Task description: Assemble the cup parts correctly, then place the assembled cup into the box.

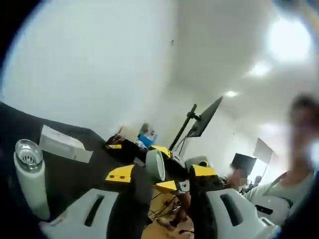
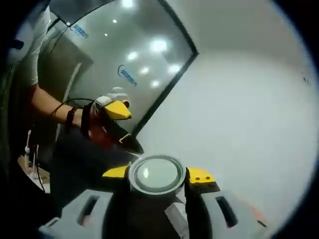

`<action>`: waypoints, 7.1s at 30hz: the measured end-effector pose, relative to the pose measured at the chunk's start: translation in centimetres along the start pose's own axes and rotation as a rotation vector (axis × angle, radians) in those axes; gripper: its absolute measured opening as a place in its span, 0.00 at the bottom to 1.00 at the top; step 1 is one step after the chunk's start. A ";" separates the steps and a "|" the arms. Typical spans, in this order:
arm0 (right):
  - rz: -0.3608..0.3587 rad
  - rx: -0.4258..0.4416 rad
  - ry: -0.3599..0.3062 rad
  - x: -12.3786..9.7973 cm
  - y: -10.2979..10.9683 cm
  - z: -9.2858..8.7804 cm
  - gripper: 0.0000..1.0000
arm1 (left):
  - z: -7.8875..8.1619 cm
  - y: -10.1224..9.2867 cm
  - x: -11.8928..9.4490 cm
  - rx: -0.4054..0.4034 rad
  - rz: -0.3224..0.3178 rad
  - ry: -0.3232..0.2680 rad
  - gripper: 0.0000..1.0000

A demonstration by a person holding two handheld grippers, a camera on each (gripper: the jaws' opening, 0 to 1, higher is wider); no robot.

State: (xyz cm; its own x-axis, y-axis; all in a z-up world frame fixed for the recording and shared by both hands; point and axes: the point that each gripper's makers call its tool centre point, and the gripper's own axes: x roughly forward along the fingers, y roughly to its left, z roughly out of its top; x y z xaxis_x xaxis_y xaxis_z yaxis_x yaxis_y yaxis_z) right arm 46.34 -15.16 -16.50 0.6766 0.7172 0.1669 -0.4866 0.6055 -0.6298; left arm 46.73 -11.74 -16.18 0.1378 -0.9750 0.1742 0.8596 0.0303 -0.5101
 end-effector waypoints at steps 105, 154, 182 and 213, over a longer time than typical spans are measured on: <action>0.731 0.982 0.015 0.8 0.7 4.1 0.53 | 0.5 -4.5 4.9 1.932 0.338 0.339 0.12; 0.633 1.060 -0.044 -0.2 -1.9 2.4 0.42 | 1.9 -0.9 1.3 1.159 0.252 0.211 0.80; 0.551 1.109 -0.075 2.3 -2.3 -2.8 0.42 | 3.1 12.4 -12.1 0.621 0.408 -0.027 0.90; 0.517 1.052 -0.029 6.1 0.4 -5.1 0.42 | -2.6 19.8 -8.9 0.430 0.380 0.050 0.69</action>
State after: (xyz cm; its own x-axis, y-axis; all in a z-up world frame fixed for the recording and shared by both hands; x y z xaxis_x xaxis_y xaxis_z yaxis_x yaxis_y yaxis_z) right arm 53.08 -12.33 -19.62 0.2578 0.9610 0.1004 -0.9264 0.2164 0.3083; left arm 61.22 -3.07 -30.02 0.4617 -0.8870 -0.0001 0.8784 0.4573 -0.1388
